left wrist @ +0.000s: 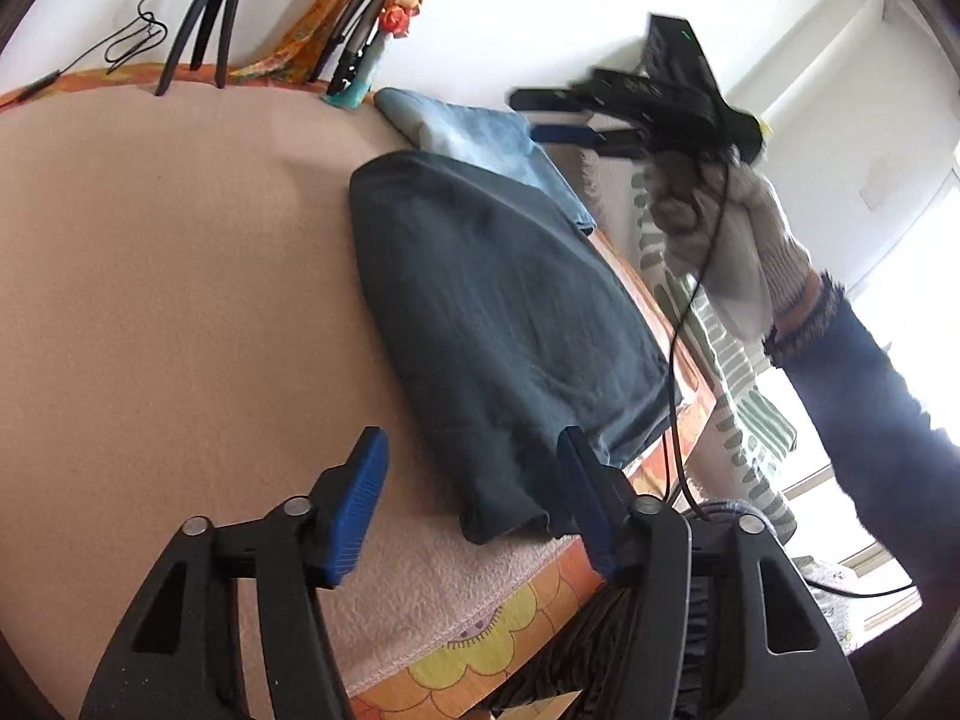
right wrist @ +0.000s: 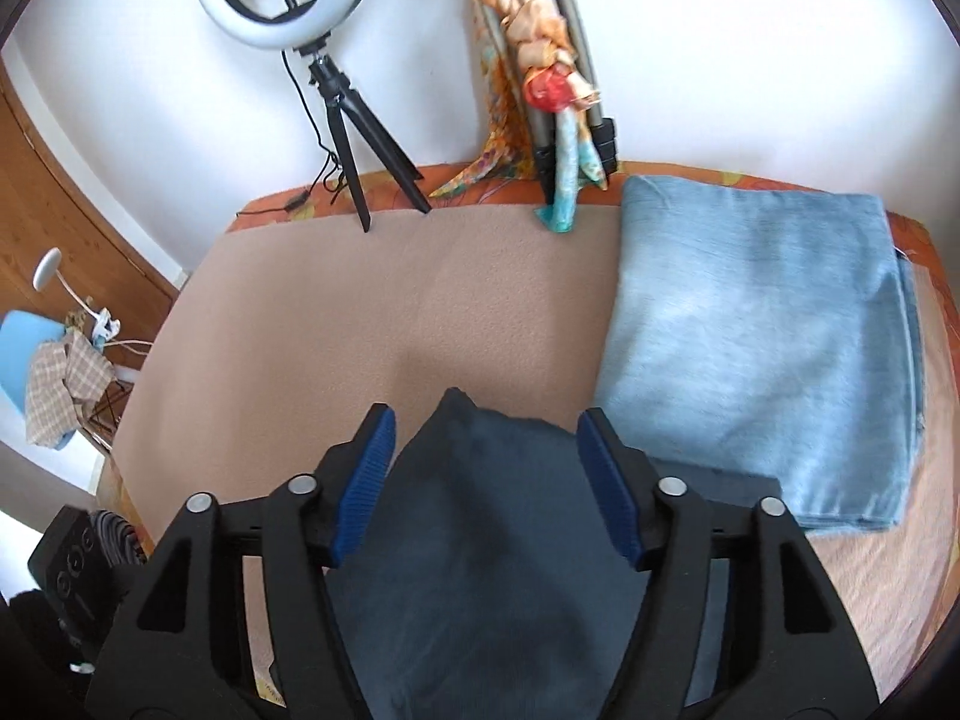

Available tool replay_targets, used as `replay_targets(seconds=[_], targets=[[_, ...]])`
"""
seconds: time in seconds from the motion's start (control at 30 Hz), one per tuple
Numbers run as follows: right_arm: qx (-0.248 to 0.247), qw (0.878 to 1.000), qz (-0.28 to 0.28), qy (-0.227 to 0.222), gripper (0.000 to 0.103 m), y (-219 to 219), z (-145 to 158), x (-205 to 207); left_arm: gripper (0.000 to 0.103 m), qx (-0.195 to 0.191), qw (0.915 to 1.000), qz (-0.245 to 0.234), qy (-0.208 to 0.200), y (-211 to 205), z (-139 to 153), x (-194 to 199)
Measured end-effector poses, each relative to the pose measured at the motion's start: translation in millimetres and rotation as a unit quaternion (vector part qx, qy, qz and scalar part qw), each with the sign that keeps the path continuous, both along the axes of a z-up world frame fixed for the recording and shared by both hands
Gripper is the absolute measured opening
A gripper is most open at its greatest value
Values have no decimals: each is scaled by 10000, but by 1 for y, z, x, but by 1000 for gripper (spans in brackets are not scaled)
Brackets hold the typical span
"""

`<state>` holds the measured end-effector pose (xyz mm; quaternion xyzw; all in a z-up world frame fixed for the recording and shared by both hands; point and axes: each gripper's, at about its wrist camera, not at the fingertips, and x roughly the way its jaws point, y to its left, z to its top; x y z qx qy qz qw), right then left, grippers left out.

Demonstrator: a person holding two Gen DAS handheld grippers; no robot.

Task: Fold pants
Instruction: 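Grasp the folded grey pants stack with both tools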

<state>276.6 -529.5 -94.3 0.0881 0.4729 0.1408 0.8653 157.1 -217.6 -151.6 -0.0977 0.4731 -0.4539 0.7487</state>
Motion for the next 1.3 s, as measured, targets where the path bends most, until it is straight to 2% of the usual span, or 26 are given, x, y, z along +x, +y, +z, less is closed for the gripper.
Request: replay_targets(seconds=[0.1,0.2,0.3,0.5,0.57,0.7,0.83,0.9,1.03,1.23,1.3], targets=[[143,9994,-323,-35,78,-35,8,-35,59,-164,9994,143,262,5,-2,22],[239,9979,-605,51,81,-65,4,-67,59,-207,9980,205,560,-7,-8,38],[398,9946,-944,185,83,-95,-9,-94,59,-235,9956,192,892,-16,-18,53],[1208,9835,-1225,557,84,-127,-53,-126,59,-182,9938,100,1096,-35,-32,72],[1558,9784,-1155,718,84,-130,-72,-131,59,-229,9914,140,1284,-38,-39,78],[1955,9692,-1097,1018,84,-131,-107,-132,59,-231,9889,137,1461,-46,-51,85],[2221,9652,-896,1050,84,-128,-125,-129,59,-260,9872,52,1575,-52,-58,86],[2245,9650,-870,1037,84,-130,-129,-126,59,-349,9874,-2,1542,-52,-59,86],[2647,9561,-776,991,85,-141,-133,-128,59,-507,9854,-7,1628,-56,-61,94],[2797,9549,-673,735,83,-132,-135,-127,59,-469,9877,-231,1471,-77,-59,93],[2514,9632,-565,767,71,-129,-132,-128,59,-471,9878,-237,1468,-79,-58,94]])
